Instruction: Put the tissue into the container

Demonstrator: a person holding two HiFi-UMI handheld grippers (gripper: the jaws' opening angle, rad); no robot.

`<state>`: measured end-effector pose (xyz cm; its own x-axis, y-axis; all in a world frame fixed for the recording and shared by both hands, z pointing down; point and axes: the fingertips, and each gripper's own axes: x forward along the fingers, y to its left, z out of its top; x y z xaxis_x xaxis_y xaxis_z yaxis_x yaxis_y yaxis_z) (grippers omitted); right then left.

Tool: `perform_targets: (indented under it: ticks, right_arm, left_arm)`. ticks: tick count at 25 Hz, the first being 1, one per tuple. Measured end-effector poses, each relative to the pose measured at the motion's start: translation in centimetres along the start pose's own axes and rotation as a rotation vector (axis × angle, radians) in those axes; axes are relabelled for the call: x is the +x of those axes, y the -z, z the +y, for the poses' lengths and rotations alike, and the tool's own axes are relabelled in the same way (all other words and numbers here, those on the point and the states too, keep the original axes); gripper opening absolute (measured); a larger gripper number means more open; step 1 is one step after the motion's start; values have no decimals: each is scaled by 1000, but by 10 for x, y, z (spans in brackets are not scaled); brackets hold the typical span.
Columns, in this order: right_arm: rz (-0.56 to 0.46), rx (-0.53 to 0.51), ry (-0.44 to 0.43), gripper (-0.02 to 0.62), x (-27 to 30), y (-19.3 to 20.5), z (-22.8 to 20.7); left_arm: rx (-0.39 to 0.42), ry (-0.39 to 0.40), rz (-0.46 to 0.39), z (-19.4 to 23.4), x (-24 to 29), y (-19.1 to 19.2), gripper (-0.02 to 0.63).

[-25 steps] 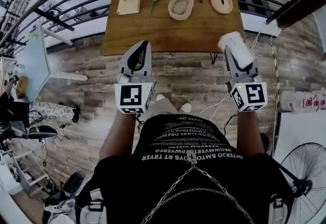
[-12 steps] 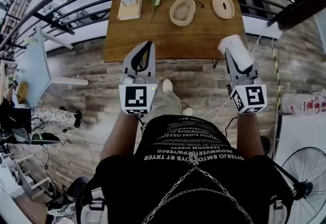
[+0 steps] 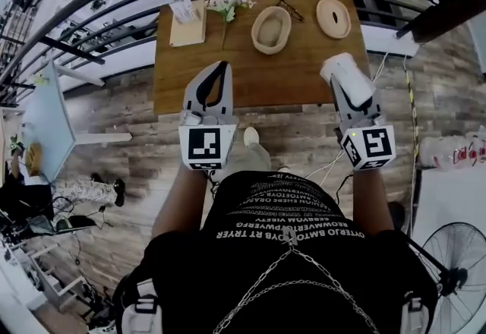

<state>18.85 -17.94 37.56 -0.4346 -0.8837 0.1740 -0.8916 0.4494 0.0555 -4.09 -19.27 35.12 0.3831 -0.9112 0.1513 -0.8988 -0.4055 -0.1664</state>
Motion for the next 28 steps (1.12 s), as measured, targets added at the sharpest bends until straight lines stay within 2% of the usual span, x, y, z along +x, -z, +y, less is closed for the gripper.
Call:
perform_targets:
  ticks: [9, 13, 17, 22, 28]
  right_arm:
    - [-14, -1, 53, 120, 3, -8, -12]
    - [-39, -11, 72, 120, 5, -15, -21]
    - [-50, -24, 93, 120, 20, -31, -21]
    - [-16, -25, 122, 120, 80, -55, -10]
    - [45, 18, 115, 120, 110, -23, -31]
  left_arm:
    - [20, 43, -33, 2, 14, -9, 29]
    - [36, 28, -70, 14, 22, -19, 29]
    - [35, 20, -98, 49, 30, -29, 29]
    - [4, 46, -84, 112, 61, -24, 29]
    - [-10, 85, -52, 105, 94, -3, 29]
